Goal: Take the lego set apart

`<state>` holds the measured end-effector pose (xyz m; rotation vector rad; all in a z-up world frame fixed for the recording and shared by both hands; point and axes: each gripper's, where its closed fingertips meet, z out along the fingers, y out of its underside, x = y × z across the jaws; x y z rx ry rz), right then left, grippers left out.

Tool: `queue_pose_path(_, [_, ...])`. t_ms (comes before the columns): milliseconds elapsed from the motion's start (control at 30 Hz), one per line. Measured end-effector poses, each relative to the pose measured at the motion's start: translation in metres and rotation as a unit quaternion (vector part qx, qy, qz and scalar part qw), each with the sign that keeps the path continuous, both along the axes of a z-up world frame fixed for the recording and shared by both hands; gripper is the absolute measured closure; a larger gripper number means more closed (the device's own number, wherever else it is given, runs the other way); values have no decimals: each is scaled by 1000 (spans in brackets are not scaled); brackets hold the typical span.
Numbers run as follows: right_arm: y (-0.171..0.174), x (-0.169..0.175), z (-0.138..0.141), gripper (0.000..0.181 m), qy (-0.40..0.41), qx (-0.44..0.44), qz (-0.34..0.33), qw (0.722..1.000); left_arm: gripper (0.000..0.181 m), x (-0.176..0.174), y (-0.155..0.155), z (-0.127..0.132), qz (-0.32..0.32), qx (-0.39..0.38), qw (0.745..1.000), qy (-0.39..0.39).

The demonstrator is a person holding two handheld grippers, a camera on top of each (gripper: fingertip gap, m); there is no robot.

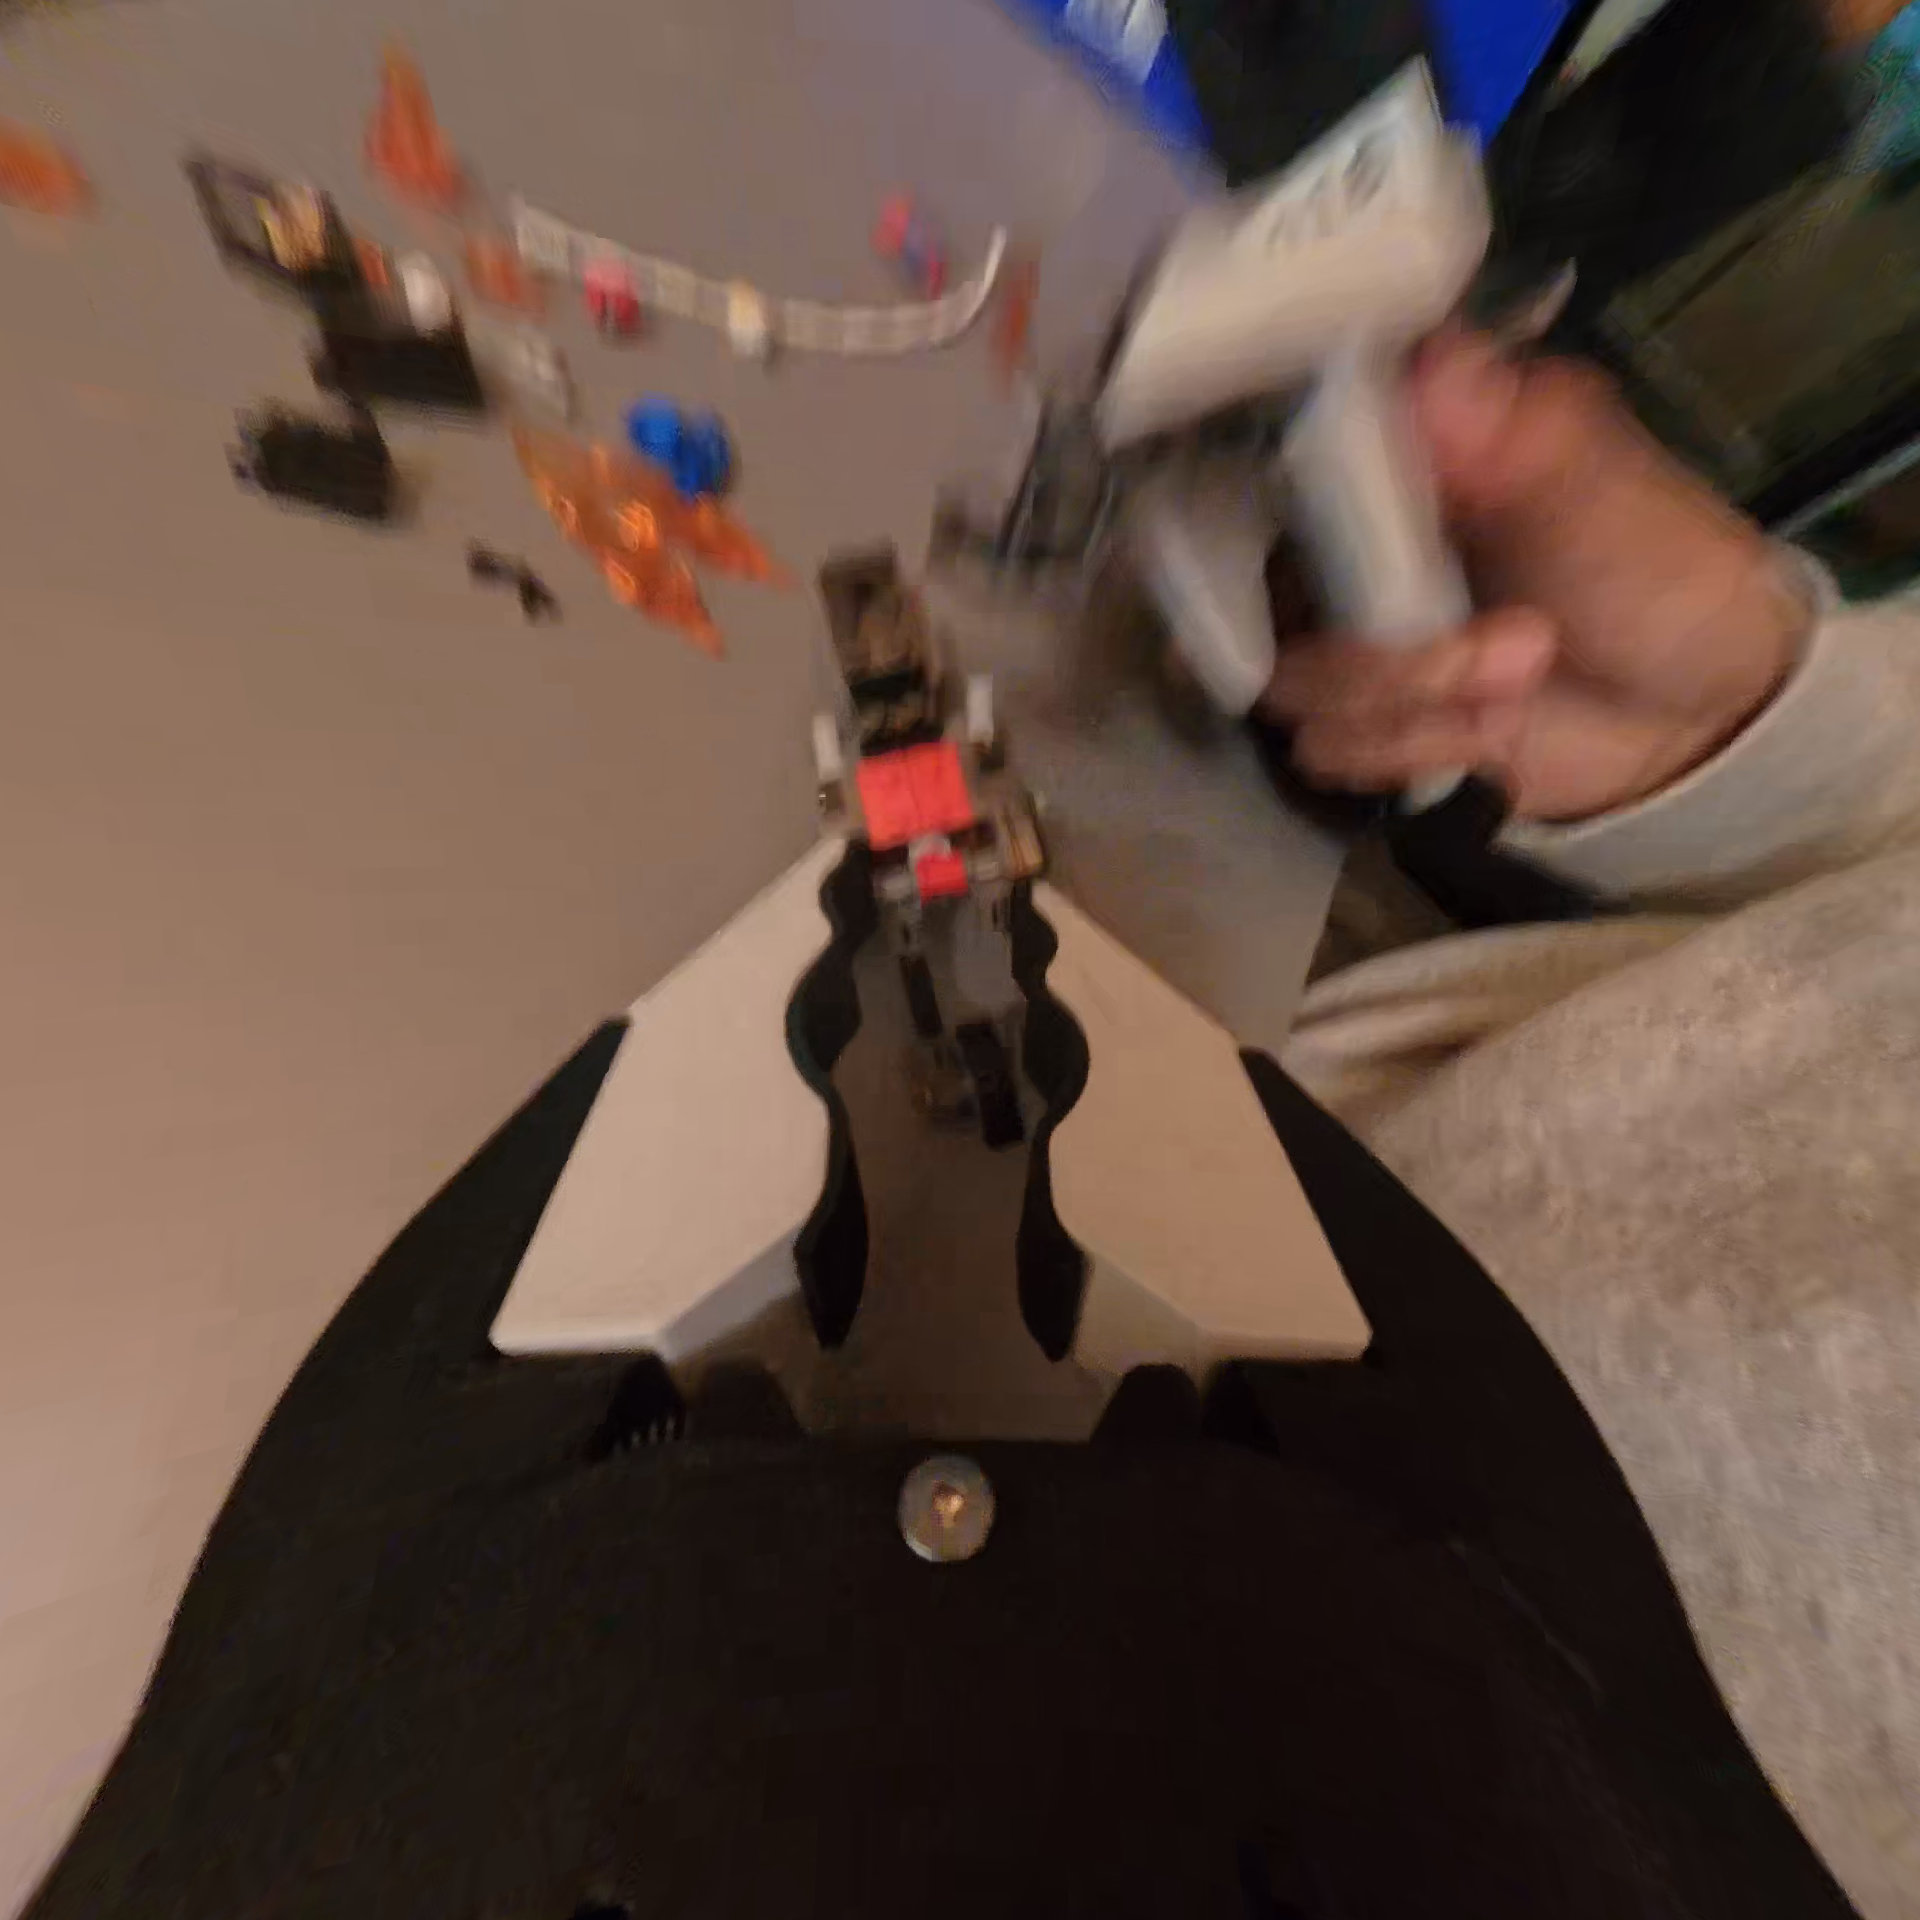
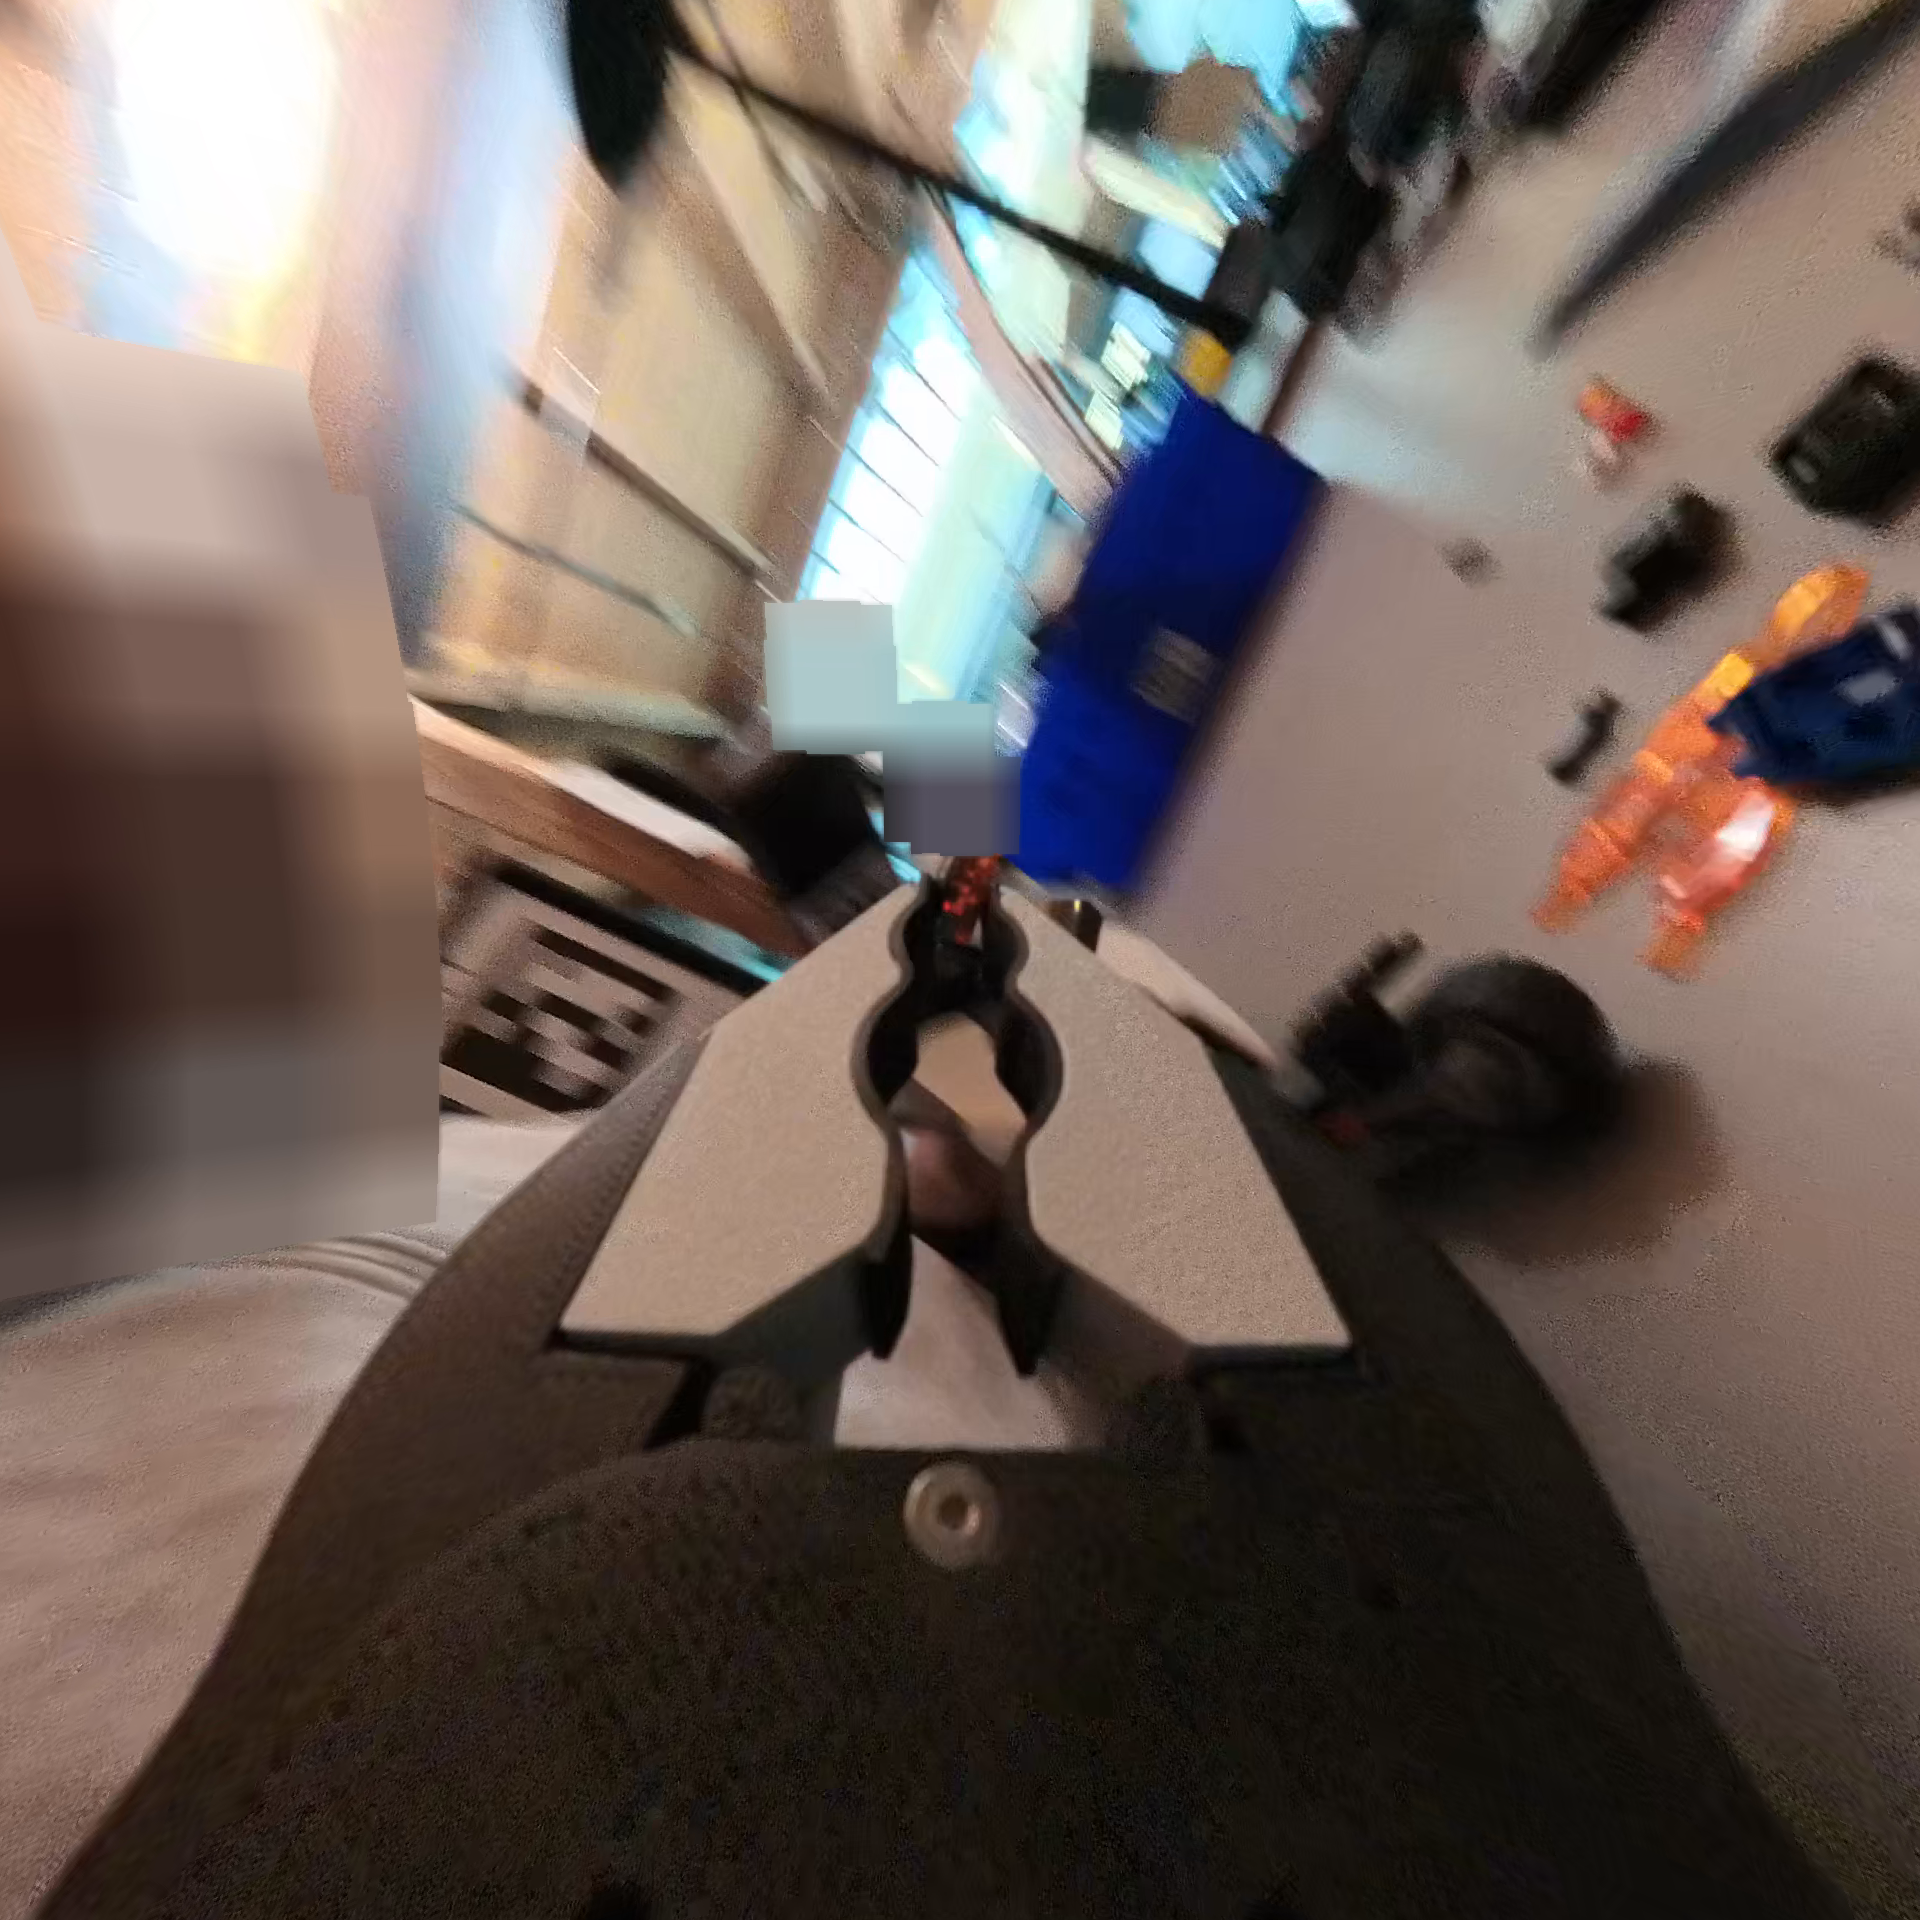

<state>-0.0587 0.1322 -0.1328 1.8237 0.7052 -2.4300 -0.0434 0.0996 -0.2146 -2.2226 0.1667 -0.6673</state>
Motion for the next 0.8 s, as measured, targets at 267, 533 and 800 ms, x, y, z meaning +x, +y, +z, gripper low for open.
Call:
queue_pose_path(267, [19, 1, -7, 175, -51, 135, -38, 989, 155, -13, 0, 13, 16, 41, 999, -8])
queue_pose_path(533, [2, -2, 3, 174, 5, 111, 1, 994, 146, -14, -1, 20, 11, 56, 998, -16])
queue_pose_path(800, [-23, -4, 3, 175, 23, 111, 76, 991, 130, -8, 0, 76, 0, 215, 976, -46])
